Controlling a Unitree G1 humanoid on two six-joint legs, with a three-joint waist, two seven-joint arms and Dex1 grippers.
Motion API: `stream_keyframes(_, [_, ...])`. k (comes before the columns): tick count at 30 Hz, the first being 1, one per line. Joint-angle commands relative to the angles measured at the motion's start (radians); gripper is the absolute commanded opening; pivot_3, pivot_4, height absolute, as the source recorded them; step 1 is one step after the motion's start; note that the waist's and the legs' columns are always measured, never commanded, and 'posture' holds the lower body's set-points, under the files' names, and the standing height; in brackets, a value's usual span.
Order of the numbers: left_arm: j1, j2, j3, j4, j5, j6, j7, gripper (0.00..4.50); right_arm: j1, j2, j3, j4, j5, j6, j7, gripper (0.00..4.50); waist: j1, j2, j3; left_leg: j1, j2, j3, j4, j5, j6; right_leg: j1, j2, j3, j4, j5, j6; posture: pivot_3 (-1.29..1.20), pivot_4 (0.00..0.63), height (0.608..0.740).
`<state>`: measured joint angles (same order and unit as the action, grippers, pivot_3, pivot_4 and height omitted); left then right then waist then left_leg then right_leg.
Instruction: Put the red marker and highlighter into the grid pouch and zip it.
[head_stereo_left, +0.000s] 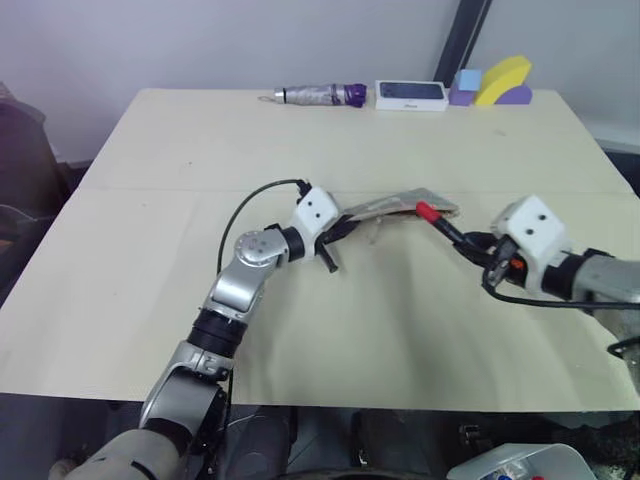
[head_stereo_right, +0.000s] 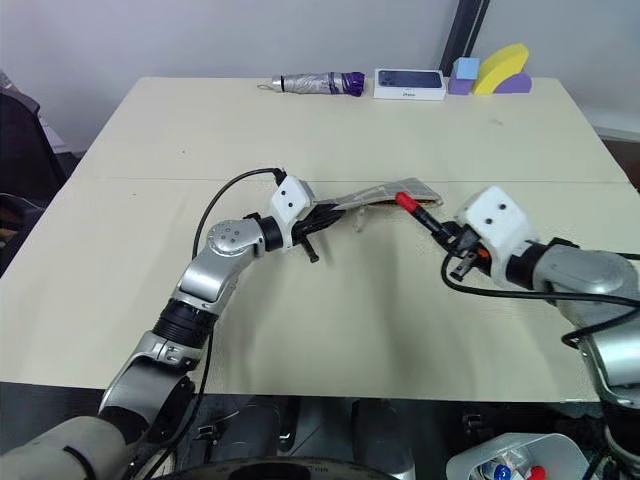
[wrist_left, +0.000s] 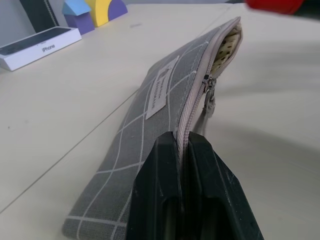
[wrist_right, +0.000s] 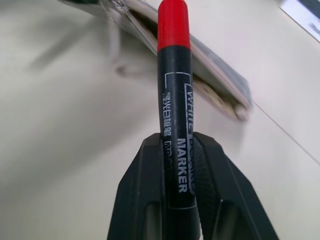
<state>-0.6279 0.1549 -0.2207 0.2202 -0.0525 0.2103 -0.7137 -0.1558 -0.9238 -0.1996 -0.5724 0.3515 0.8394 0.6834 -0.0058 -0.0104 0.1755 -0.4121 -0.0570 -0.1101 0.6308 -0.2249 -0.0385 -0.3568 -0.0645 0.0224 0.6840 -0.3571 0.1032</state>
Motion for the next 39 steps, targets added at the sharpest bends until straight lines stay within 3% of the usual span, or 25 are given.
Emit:
stream_keyframes(1, [-0.004,-0.003,-0.003,-0.063,-0.017,-0.002,-0.003,0.00,-0.027,-0.021,0.030,-0.003,-0.035,-0.002,-0.019,0.25,-0.002,0.000,0.000,0.000,0.000,0.000,0.000,0.000,0.000,0.000,0.000,0.000,0.000,0.000,0.000,0.00,0.150,0.740])
stream_keyframes(17, [0.024,0.024,-0.035,-0.108,0.009,-0.016,-0.026,0.00,-0.044,-0.066,0.086,0.060,-0.127,-0.044,-0.004,0.25,-0.005,0.000,0.000,0.000,0.000,0.000,0.000,0.000,0.000,0.000,0.000,0.000,0.000,0.000,0.000,0.00,0.150,0.740])
stream_keyframes(24, [0.004,0.094,-0.143,-0.089,0.131,-0.146,-0.051,0.00,-0.090,-0.167,0.277,0.071,-0.300,-0.159,0.031,0.25,-0.007,0.001,0.000,0.000,0.000,0.000,-0.001,0.000,0.000,-0.001,0.001,0.000,0.000,0.000,0.000,0.00,0.150,0.740])
stream_keyframes(27, [0.002,0.098,-0.175,-0.098,0.158,-0.168,-0.058,0.00,-0.146,-0.151,0.369,0.074,-0.368,-0.191,0.040,0.25,-0.007,0.001,0.000,0.000,0.000,0.000,-0.001,0.000,0.000,-0.001,0.000,0.000,0.000,0.000,0.000,0.00,0.150,0.740])
stream_keyframes(32, [0.009,0.090,-0.176,-0.114,0.155,-0.156,-0.059,0.00,-0.213,-0.084,0.417,0.050,-0.366,-0.164,0.073,0.25,-0.007,0.000,0.000,0.000,0.001,0.000,-0.001,0.000,0.000,-0.001,0.000,0.000,0.000,0.000,0.000,0.00,0.150,0.740])
stream_keyframes(39, [0.011,0.100,-0.128,-0.110,0.114,-0.108,-0.058,0.00,-0.241,-0.077,0.274,-0.003,-0.317,-0.139,0.104,3.66,-0.005,0.000,0.000,0.000,0.000,0.000,-0.001,0.000,0.000,-0.001,0.000,0.000,0.000,0.000,0.000,0.00,0.150,0.740])
